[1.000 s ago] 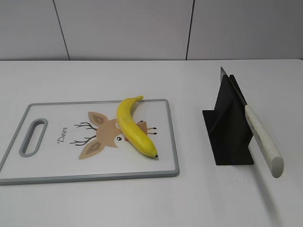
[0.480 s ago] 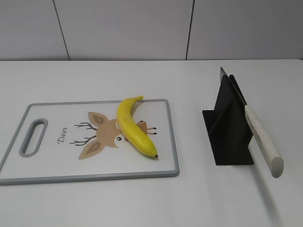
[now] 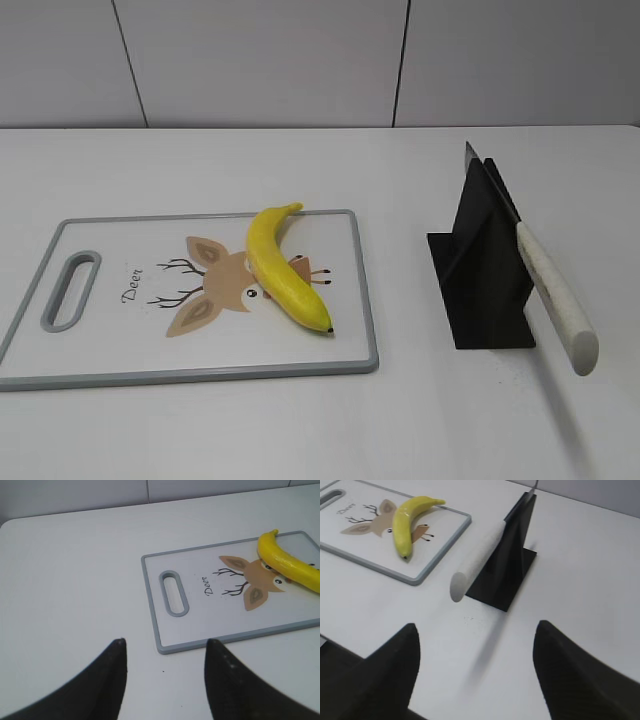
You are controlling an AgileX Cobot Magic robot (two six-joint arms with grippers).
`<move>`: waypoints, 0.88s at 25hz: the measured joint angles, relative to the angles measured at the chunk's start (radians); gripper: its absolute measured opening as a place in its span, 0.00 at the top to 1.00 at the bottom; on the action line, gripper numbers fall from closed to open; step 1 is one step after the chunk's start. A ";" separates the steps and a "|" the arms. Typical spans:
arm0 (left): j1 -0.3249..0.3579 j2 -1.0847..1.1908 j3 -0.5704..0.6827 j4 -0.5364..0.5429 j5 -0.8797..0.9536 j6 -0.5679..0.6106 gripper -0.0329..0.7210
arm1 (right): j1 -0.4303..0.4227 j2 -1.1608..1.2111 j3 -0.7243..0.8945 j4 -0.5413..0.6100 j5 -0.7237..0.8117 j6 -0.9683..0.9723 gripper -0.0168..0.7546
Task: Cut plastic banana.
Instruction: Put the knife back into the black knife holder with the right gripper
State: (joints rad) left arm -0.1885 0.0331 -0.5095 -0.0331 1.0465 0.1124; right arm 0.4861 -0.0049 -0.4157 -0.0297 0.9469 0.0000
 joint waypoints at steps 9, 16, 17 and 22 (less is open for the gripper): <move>0.130 0.000 0.000 0.006 0.000 0.000 0.33 | -0.358 0.000 0.000 0.002 0.000 0.000 0.26; 0.148 0.000 0.000 0.007 0.000 0.000 0.35 | -0.467 0.000 0.000 0.002 0.000 0.000 0.26; 0.148 0.000 0.000 0.007 0.000 0.000 0.35 | -0.468 0.000 0.000 0.002 0.000 0.000 0.26; 0.148 0.000 0.000 0.007 0.000 0.000 0.35 | -0.468 0.000 0.000 0.002 -0.001 0.000 0.26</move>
State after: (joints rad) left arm -0.0408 0.0331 -0.5095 -0.0259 1.0465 0.1124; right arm 0.0181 -0.0049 -0.4157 -0.0279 0.9456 0.0000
